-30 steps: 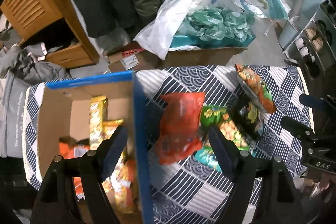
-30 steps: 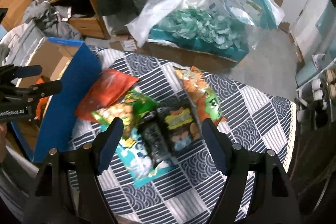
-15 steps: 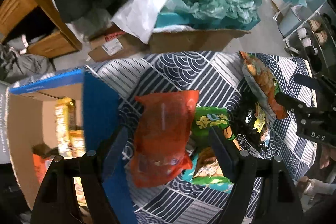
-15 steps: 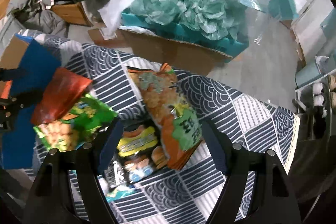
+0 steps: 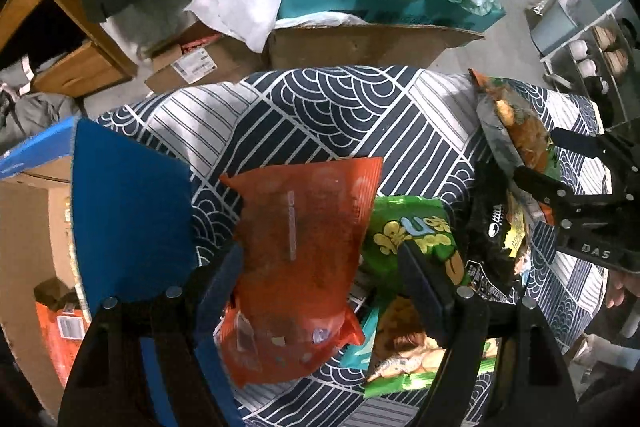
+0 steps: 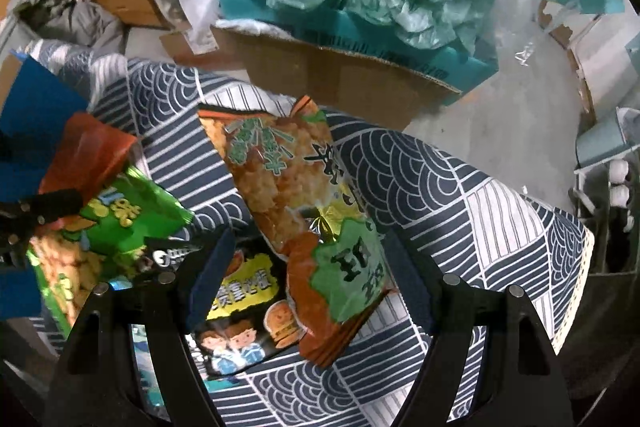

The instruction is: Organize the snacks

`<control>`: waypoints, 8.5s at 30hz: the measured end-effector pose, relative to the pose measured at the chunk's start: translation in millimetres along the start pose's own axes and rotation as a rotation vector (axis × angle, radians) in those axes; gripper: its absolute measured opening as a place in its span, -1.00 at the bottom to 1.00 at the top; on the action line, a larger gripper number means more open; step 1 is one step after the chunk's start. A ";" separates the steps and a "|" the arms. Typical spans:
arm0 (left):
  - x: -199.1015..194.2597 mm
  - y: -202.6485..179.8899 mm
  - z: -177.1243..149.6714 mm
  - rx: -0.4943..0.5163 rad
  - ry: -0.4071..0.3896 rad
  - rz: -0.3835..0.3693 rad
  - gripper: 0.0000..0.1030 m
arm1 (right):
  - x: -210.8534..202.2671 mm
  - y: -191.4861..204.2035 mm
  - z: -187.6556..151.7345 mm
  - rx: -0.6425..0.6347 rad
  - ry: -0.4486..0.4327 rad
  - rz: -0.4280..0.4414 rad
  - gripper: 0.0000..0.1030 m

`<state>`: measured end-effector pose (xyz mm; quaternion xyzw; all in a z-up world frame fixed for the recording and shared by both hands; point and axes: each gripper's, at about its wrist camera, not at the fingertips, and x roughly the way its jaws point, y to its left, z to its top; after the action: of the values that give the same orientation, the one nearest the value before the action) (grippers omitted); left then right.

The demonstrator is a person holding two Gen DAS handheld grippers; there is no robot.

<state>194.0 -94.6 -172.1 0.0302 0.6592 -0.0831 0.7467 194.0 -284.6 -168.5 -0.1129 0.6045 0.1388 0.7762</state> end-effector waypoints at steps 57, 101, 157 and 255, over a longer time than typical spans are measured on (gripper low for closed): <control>-89.0 -4.5 -54.1 0.082 -0.228 -0.055 -0.62 | -84.6 42.2 -22.8 0.070 -0.125 0.027 -0.16; -194.1 73.5 -117.8 -0.011 -0.445 0.005 -0.62 | -158.5 190.4 -8.9 -0.128 -0.221 0.150 -0.16; -172.8 177.9 -136.6 -0.223 -0.372 0.143 0.24 | -124.3 269.7 46.6 -0.172 -0.144 0.202 0.13; 31.4 -48.1 -17.9 0.098 0.074 -0.078 -0.14 | 22.4 17.0 -25.9 0.033 0.114 0.146 0.53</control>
<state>172.2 -141.8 -202.4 0.0439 0.6822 -0.1434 0.7156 169.7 -275.8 -196.7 -0.0634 0.6566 0.1783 0.7301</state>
